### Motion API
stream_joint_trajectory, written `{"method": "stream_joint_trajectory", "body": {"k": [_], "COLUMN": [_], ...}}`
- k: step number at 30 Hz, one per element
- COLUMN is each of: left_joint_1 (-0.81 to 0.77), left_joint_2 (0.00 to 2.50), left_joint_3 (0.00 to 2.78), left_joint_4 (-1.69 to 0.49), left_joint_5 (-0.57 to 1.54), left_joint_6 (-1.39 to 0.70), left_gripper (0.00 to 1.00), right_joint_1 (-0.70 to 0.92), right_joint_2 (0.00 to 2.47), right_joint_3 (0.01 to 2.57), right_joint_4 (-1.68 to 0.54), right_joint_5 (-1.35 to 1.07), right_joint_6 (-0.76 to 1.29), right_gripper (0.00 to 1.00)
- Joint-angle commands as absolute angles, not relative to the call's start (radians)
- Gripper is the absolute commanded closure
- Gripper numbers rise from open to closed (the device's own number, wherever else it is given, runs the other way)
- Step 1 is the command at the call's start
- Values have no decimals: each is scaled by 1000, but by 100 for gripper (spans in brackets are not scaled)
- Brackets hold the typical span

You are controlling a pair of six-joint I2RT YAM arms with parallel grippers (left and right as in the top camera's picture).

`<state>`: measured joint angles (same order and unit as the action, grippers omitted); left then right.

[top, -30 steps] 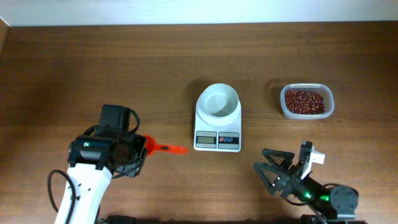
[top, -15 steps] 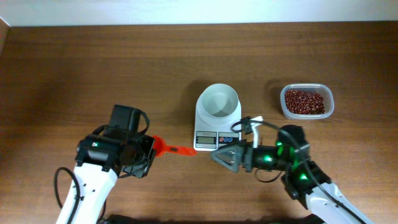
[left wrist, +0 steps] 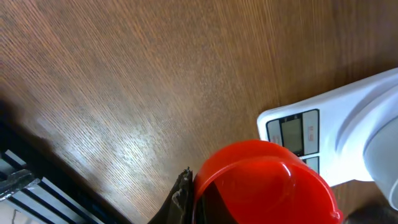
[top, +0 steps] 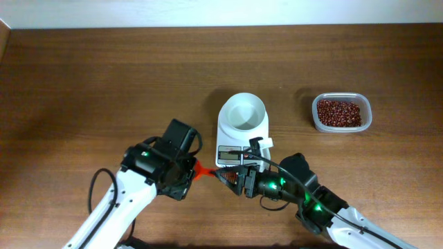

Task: Scoop and weigh 50g on scale
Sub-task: 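Move the right gripper to the scoop handle held by the left gripper, then grasp the scoop handle with the right gripper and release the left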

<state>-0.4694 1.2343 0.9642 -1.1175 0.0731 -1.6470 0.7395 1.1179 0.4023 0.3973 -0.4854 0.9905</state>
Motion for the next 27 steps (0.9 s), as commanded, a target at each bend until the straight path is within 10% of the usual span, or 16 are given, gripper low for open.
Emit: {"method": "stream_joint_trajectory", "body": {"k": [1,27], "left_joint_1": [-491,-561], "left_joint_2": [1246,1246], "left_joint_3": [970,970], "left_joint_4": [-1114,-1052], "left_joint_5": [56,3], "left_joint_6": [-1668,-1667], "left_gripper": [100,100], "right_joint_1": [748,748], "right_joint_2": [1120,1157], "right_joint_3": [418,418], "right_joint_4": [400,397], "right_joint_5": [-459,-510], "right_joint_6": [1000,1015], "right_gripper": [53,90]}}
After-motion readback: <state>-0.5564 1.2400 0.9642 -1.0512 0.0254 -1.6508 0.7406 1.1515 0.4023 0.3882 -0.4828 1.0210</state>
